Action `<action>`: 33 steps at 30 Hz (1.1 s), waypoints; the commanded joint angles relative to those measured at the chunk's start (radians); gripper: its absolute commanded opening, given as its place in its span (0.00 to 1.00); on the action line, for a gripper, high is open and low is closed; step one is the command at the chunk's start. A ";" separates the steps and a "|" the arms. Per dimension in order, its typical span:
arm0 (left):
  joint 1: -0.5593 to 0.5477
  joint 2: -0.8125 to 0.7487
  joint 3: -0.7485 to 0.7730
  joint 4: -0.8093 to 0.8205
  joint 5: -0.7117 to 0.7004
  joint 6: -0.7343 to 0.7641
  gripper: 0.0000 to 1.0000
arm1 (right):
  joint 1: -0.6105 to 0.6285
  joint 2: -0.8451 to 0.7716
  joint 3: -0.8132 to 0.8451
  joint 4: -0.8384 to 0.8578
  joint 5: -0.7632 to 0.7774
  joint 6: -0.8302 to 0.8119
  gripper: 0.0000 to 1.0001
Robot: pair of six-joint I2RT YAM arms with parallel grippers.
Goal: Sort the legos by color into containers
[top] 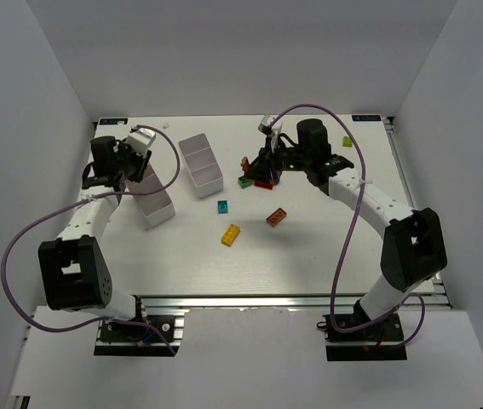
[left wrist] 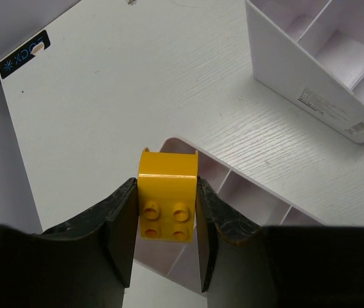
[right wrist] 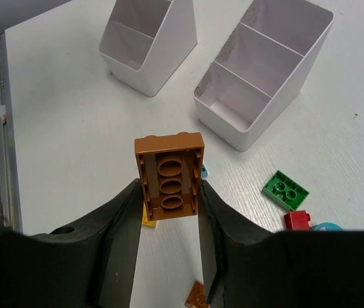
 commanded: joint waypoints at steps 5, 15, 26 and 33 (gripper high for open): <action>0.008 0.004 0.036 0.009 -0.038 0.039 0.21 | -0.003 -0.032 0.017 0.018 -0.030 -0.011 0.02; 0.008 -0.012 0.062 -0.055 0.001 0.020 0.98 | 0.002 -0.023 0.034 0.002 -0.037 -0.099 0.17; 0.008 -0.169 0.082 -0.094 -0.014 -0.185 0.98 | 0.037 0.055 0.103 -0.019 -0.051 -0.463 0.26; 0.006 -0.373 0.042 -0.146 -0.035 -0.477 0.98 | 0.115 0.231 0.178 0.220 0.001 -0.656 0.32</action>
